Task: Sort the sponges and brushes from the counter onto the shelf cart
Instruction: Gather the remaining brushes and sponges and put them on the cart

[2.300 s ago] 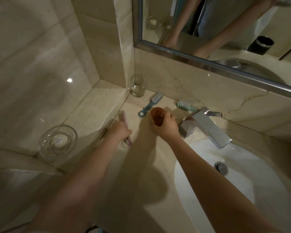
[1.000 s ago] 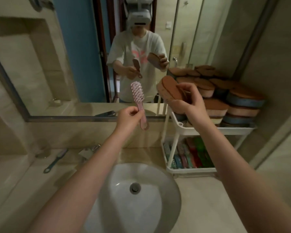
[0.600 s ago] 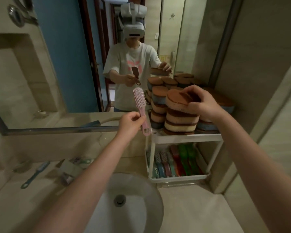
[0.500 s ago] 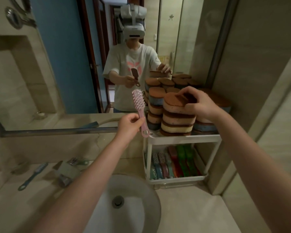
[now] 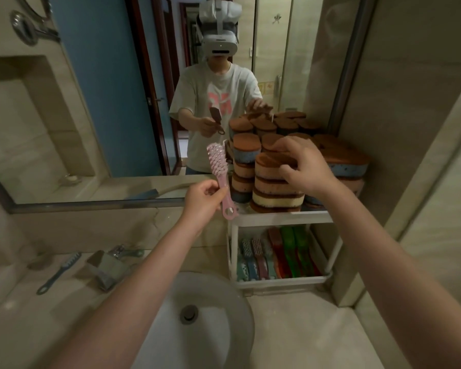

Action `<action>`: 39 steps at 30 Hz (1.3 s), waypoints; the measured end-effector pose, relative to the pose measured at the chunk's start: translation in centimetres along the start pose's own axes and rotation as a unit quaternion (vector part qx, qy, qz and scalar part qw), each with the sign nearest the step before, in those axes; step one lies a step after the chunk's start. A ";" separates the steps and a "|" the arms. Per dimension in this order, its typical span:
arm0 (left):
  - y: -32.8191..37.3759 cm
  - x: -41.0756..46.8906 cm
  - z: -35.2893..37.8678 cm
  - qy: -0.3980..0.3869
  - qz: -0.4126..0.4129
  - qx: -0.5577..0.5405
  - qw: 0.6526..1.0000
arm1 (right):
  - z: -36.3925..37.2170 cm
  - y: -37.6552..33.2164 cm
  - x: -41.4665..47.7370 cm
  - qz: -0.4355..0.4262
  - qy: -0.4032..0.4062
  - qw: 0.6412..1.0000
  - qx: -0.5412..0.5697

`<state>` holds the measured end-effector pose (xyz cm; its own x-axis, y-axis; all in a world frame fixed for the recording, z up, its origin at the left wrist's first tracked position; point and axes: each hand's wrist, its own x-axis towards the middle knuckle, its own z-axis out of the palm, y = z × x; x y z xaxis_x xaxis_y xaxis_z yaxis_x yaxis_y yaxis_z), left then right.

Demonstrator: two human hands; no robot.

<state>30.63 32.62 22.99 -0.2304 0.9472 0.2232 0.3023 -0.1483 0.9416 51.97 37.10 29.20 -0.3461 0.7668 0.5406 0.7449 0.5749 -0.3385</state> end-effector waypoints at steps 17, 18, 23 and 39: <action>-8.6 -6.8 -0.5 -0.062 -0.093 -0.016 0.994 | 15.6 -3.2 -15.1 0.203 -0.095 0.921 0.318; -9.3 -7.3 0.1 -0.072 -0.095 -0.014 0.993 | 15.9 -2.9 -16.0 0.224 -0.130 0.904 0.341; -11.3 -9.0 3.7 -0.138 -0.081 0.022 0.987 | 16.1 -0.7 -19.0 0.253 -0.186 0.888 0.337; -13.5 -4.7 6.6 -0.097 -0.175 0.173 0.964 | 18.4 9.8 -15.5 0.395 -0.222 0.877 0.159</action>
<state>33.75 32.06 7.58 -0.2077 0.9623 -0.1755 0.5362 0.2620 0.8024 54.14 36.10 3.33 -0.0345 0.9567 -0.2889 0.6794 -0.1895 -0.7089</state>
